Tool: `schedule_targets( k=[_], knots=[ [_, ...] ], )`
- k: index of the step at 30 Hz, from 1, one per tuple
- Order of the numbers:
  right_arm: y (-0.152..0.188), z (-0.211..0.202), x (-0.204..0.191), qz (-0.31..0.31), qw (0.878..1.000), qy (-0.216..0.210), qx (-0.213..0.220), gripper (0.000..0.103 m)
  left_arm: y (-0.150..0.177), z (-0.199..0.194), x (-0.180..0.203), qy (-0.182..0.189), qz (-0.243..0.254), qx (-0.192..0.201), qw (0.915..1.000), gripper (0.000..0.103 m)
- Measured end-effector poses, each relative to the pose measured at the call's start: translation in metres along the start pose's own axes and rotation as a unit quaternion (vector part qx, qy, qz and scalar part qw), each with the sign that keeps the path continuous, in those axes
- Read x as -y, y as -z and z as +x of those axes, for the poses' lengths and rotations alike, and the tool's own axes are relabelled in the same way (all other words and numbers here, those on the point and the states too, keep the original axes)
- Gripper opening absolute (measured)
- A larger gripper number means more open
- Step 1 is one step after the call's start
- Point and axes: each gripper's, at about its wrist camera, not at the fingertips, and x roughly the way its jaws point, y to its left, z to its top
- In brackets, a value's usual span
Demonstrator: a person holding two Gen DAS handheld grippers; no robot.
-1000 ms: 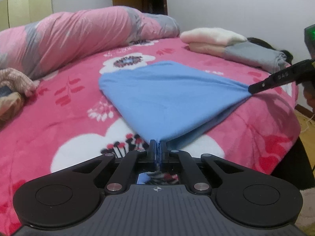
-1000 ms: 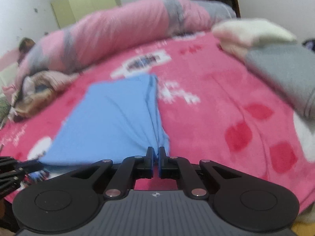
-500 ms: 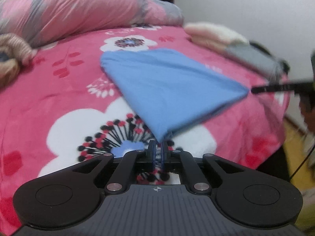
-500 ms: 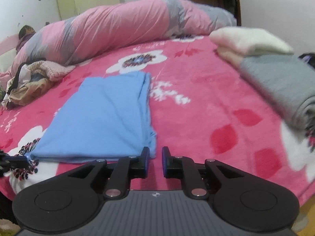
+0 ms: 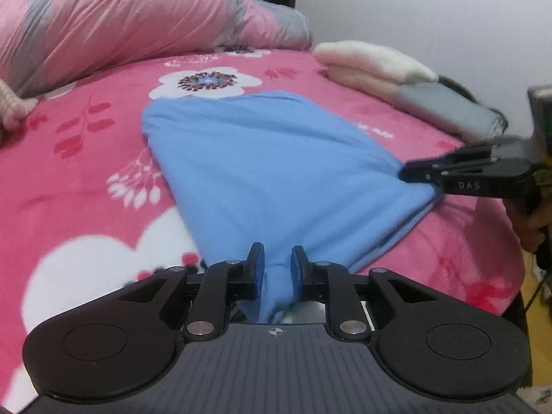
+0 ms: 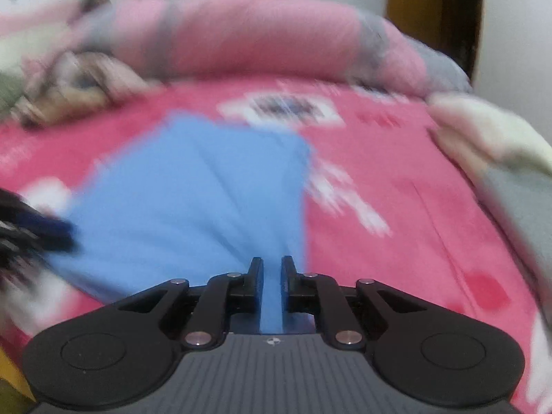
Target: Fold clothes
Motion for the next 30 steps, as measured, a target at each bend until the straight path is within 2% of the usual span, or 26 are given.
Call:
schedule_targets(
  k=[2,4,6,8,11,12,14,15,17,18,21,23,25,27,29,30],
  knots=[
    [-0.009,-0.008,0.008,0.011,1.000,0.005,-0.004,0.008,0.000,-0.002,0.000,-0.001,0.003,-0.003,1.0000,0.017],
    [-0.027,-0.014,0.011,0.018,1.000,0.009,0.016,0.008,-0.002,-0.001,-0.001,-0.001,-0.002,-0.008,1.0000,0.018],
    [-0.048,-0.009,0.010,0.024,0.999,-0.018,0.038,0.008,-0.003,0.000,-0.004,0.004,-0.017,-0.013,0.9998,0.018],
    [-0.062,0.007,0.004,0.018,0.998,-0.048,0.043,0.008,-0.004,0.000,-0.008,0.008,-0.032,-0.018,0.9993,0.018],
    [-0.066,0.046,0.006,0.011,0.997,-0.070,0.012,0.008,-0.003,-0.001,-0.011,0.015,-0.054,-0.019,0.9982,0.018],
    [-0.063,0.058,0.014,0.018,0.998,-0.066,-0.003,0.002,-0.003,-0.001,-0.013,0.018,-0.057,-0.019,0.9980,0.018],
    [-0.060,0.076,0.031,0.041,0.997,-0.062,-0.027,0.000,-0.003,0.000,-0.015,0.023,-0.059,-0.019,0.9978,0.019],
    [-0.064,0.073,0.036,0.054,0.997,-0.051,-0.025,0.000,-0.003,0.000,-0.016,0.025,-0.059,-0.018,0.9978,0.019],
    [-0.078,0.065,0.034,0.026,1.000,0.000,-0.006,0.000,-0.002,0.001,-0.019,0.030,-0.061,-0.017,0.9975,0.019],
    [-0.085,0.063,0.034,0.029,1.000,-0.010,0.003,0.000,-0.002,0.001,-0.020,0.032,-0.063,-0.017,0.9974,0.019],
    [-0.101,0.074,0.027,0.047,0.996,-0.078,0.008,0.000,-0.001,0.002,-0.022,0.036,-0.069,-0.016,0.9968,0.019],
    [-0.106,0.095,0.019,0.041,0.994,-0.099,-0.005,0.000,-0.001,0.001,-0.022,0.037,-0.072,-0.015,0.9966,0.019],
    [-0.103,0.120,0.025,0.043,0.995,-0.080,-0.029,0.000,0.000,0.000,-0.021,0.037,-0.071,-0.013,0.9967,0.019],
    [-0.100,0.134,0.047,0.081,0.995,-0.053,-0.040,0.000,0.001,0.000,-0.022,0.039,-0.071,-0.010,0.9967,0.019],
    [-0.107,0.127,0.059,0.110,0.993,-0.025,-0.031,0.000,0.002,-0.001,-0.023,0.044,-0.070,-0.008,0.9966,0.019],
    [-0.112,0.124,0.061,0.114,0.993,-0.028,-0.022,0.000,0.002,0.000,-0.025,0.047,-0.071,-0.008,0.9964,0.019]
  ],
)
